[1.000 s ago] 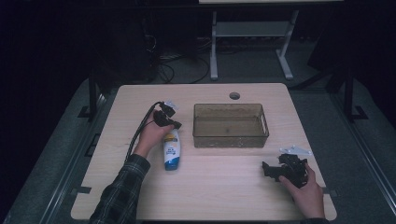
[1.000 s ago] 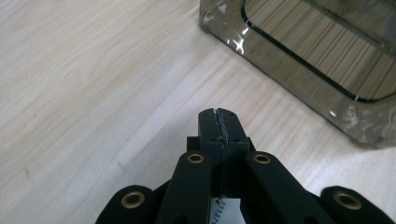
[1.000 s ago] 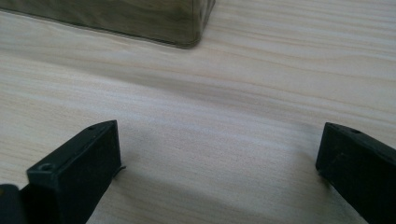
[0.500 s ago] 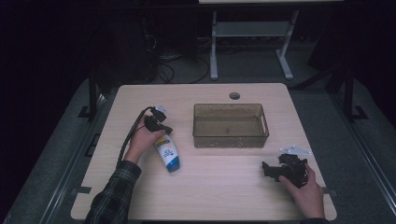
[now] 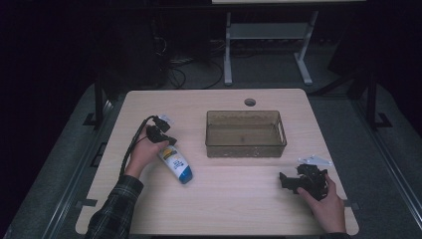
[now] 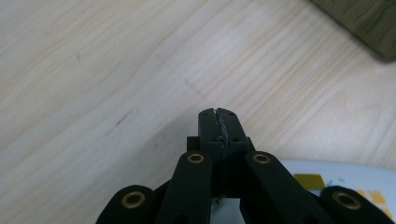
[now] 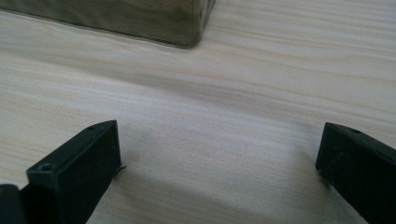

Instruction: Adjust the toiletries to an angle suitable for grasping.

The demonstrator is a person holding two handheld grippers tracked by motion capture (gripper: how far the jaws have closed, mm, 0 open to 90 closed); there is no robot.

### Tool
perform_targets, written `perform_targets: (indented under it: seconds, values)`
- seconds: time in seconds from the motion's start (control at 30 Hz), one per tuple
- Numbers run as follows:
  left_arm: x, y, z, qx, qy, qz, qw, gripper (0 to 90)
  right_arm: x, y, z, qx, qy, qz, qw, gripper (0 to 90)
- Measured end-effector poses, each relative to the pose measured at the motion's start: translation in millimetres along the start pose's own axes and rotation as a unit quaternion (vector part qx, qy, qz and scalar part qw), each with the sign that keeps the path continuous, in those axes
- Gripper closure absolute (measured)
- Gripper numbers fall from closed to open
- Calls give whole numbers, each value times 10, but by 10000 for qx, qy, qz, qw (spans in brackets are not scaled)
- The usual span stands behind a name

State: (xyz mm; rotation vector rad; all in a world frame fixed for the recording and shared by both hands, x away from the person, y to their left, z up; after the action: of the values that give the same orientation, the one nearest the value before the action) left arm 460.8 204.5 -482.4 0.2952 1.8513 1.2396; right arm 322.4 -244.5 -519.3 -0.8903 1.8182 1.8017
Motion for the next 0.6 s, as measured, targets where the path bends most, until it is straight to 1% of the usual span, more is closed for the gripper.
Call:
perform_targets:
  seconds: [0.27,0.6]
  values:
    - [143,107,-4,-45,95,37,9999,900,0,0,0,-1,-1,-1,10000,0]
    - [351,256,-54,-108,221,-13,9997,900,0,0,0,0,-1,0,10000,0]
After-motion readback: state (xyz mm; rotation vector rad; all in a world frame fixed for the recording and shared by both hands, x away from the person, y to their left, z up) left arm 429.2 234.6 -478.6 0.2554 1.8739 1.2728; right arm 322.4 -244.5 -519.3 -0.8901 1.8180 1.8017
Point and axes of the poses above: each handheld gripper's, and its own axes: y roughly backward along the jaws, x roughly out of its underside, z roughly to its left, the point moved 5 cm from there along -y, roughly forward along the jaws, and after that the axes turned 7 degrees about x, right-handed, at the moved point
